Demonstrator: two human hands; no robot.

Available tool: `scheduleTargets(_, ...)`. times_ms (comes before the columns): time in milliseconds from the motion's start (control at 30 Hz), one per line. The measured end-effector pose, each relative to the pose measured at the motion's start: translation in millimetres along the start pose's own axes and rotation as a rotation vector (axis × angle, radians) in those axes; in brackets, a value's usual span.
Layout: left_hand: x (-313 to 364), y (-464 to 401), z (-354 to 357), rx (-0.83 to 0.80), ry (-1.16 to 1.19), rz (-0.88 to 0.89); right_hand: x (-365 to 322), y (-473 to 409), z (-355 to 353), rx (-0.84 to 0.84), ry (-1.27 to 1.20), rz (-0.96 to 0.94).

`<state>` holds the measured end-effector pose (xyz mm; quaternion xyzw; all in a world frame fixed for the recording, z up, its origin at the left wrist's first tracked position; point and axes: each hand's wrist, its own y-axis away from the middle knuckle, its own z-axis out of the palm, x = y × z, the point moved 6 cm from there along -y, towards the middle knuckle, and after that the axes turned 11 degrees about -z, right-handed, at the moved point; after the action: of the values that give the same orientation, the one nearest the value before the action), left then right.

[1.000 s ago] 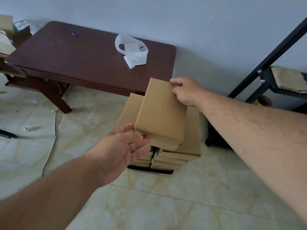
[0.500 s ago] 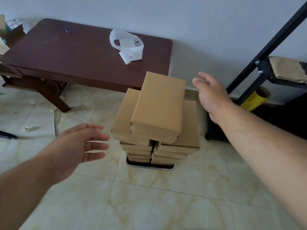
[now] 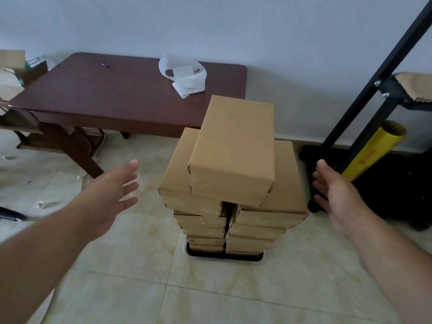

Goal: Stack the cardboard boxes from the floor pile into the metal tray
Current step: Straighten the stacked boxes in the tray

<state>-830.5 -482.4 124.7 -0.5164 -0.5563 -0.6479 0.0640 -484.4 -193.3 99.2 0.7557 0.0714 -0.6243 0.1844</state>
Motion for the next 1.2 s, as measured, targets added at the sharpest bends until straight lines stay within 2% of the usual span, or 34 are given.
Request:
scheduleTargets(200, -12.2, -32.4, 22.8, -0.065, -0.132, 0.048, 56.1, -7.3, 8.2, -0.002, -0.157, 0.066)
scheduleTargets(300, -26.7, -55.6, 32.2, -0.114, -0.145, 0.074, 76.3, -12.7, 20.0, -0.055, -0.220, 0.026)
scheduleTargets(467, -38.9, -72.8, 63.1, -0.343, -0.065, 0.072, 81.8, -11.0, 32.6, -0.094, -0.321, -0.087)
scheduleTargets(667, -51.3, -75.1, 80.3, -0.511, -0.003, 0.108, 84.5, -5.6, 52.8, -0.160, -0.345, -0.158)
scheduleTargets(900, -64.3, -69.4, 87.5, -0.448, -0.101, 0.222, 84.4, -7.5, 58.3, -0.133, -0.364, -0.163)
scheduleTargets(1200, -74.3, -74.0, 88.3, -0.414, -0.078, 0.245, 76.8, -10.5, 54.4, -0.098, -0.312, -0.175)
